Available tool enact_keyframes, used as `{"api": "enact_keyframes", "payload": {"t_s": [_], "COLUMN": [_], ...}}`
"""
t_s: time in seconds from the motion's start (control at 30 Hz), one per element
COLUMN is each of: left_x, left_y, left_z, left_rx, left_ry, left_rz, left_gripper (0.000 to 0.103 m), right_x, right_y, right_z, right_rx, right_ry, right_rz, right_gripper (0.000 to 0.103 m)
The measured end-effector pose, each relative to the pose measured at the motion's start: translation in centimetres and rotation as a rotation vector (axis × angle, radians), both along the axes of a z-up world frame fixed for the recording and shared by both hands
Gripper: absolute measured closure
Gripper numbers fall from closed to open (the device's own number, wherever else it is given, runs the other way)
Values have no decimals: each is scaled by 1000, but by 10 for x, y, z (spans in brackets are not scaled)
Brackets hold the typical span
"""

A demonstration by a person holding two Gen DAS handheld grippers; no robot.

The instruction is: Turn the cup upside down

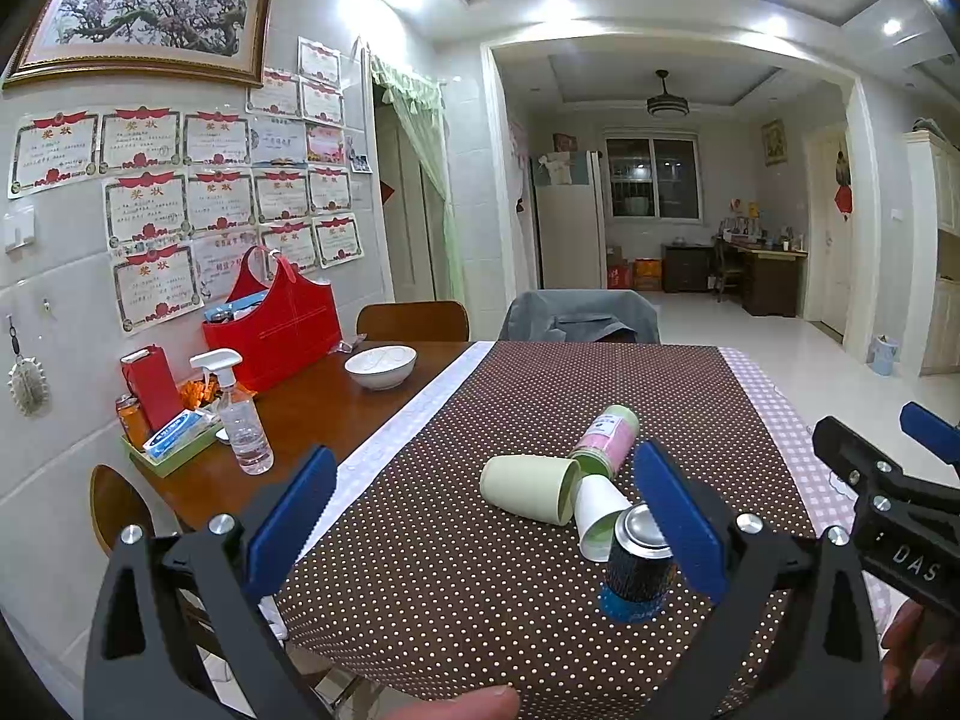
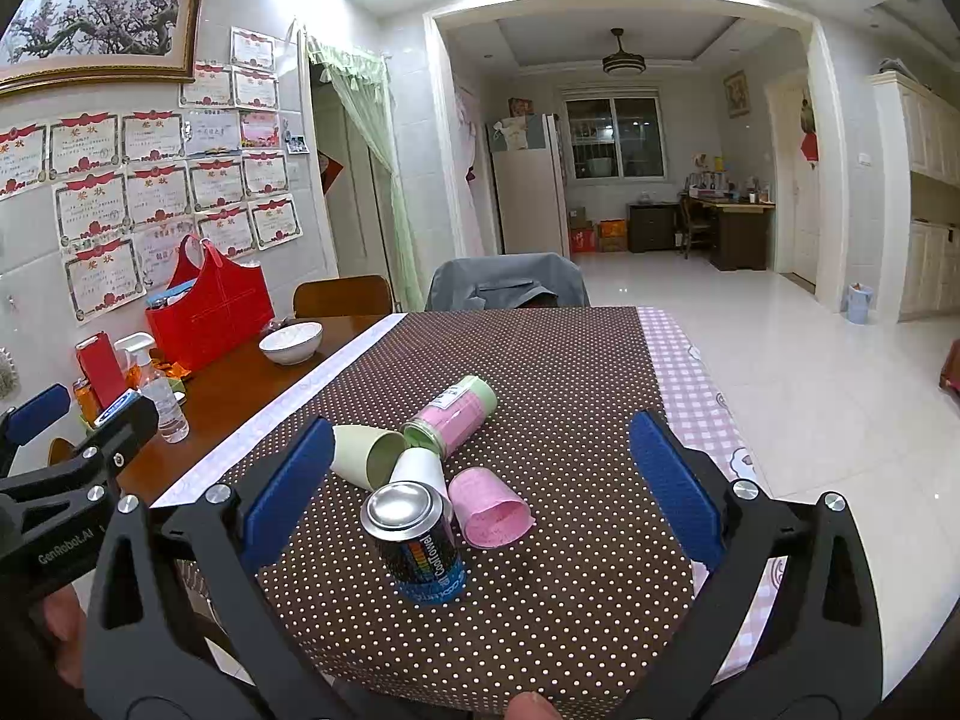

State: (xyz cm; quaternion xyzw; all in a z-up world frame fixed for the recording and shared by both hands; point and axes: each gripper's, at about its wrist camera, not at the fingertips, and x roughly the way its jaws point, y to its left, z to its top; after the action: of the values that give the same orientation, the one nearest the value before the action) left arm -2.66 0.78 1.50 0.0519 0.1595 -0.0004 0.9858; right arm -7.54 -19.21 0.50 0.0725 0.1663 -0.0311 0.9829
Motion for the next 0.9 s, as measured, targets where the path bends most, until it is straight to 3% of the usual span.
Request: {"api": "enact_keyframes", "payload": {"t_s": [0.9], "left_x": [-1], "left_y": [5], "left_z": [-2], "left_rx": [-12], "left_ry": [-13], "left_rz": [8], "left_gripper": [5], "right_x": [2], "right_y": [2], "right_z": [-3], "right_rx": [1], "right_ry": [10], "right_rz": [8], "right_gripper": [6]}}
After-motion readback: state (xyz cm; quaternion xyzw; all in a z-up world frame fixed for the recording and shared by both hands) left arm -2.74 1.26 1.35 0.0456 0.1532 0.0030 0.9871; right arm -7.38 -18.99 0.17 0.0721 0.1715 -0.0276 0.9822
